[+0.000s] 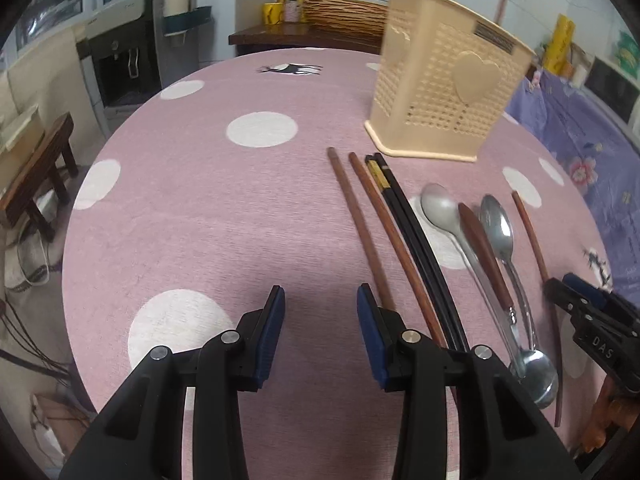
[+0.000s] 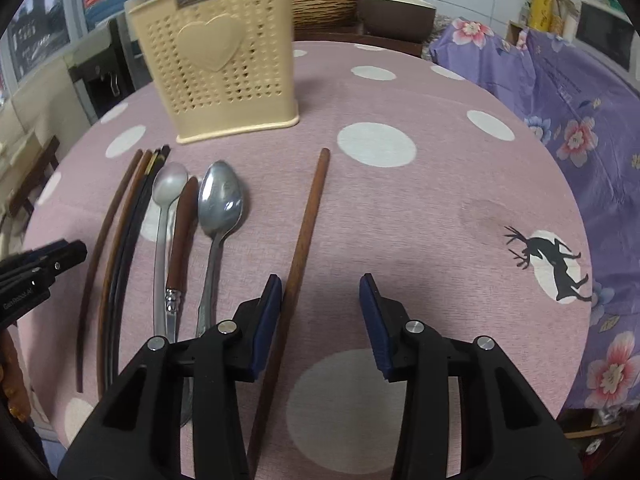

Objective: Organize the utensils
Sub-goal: 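Close the left tool on a brown chopstick while the right tool grips another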

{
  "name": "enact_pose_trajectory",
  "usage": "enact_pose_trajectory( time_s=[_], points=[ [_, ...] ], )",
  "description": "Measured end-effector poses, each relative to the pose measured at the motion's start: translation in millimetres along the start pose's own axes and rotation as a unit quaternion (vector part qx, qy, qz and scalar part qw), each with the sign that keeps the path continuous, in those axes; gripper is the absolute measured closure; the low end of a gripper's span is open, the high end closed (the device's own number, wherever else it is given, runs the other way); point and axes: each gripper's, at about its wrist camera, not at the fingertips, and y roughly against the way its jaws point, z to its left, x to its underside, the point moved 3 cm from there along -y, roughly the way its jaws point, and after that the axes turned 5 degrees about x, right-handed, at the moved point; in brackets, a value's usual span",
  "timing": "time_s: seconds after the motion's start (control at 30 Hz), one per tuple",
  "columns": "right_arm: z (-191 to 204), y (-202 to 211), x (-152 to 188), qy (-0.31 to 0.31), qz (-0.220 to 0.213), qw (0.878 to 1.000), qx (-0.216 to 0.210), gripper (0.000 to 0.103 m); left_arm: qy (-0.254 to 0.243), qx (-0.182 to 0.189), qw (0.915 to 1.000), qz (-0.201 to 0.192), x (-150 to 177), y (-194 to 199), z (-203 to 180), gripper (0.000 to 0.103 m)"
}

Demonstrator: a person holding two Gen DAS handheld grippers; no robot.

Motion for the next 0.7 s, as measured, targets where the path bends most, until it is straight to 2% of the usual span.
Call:
enact_pose_trajectory(
  time_s=[0.1,0.23,0.37,0.47,0.7],
  points=[
    [3,2,-6,0.015,-0.008,1.000,0.012,0.062,0.006,0.004,1.0000,-0.004,-6,2,1,0.065],
    [1,-1,-14,-0.002,-0.008,1.000,0.008,0.062,0.002,0.019,0.9998,-0.009,-15,0,-10,0.065],
    [0,0,-16,-0.013,-0.012,1.000,0.007,0.062,-0.017,0.019,0.9997,-0.003,-22,-13,-23,0.065],
    [-2,-1,-15,-0.015,-0.011,1.000,0.008,0.062,-0.020,0.014,0.9997,0.004,-23,-25,-25,0.067],
    [-2,-11,-25,-0.020,-0.001,1.000,0.000,0.062,-0.031,-0.014,0.9994,0.008,-44,-40,-20,0.081]
  ],
)
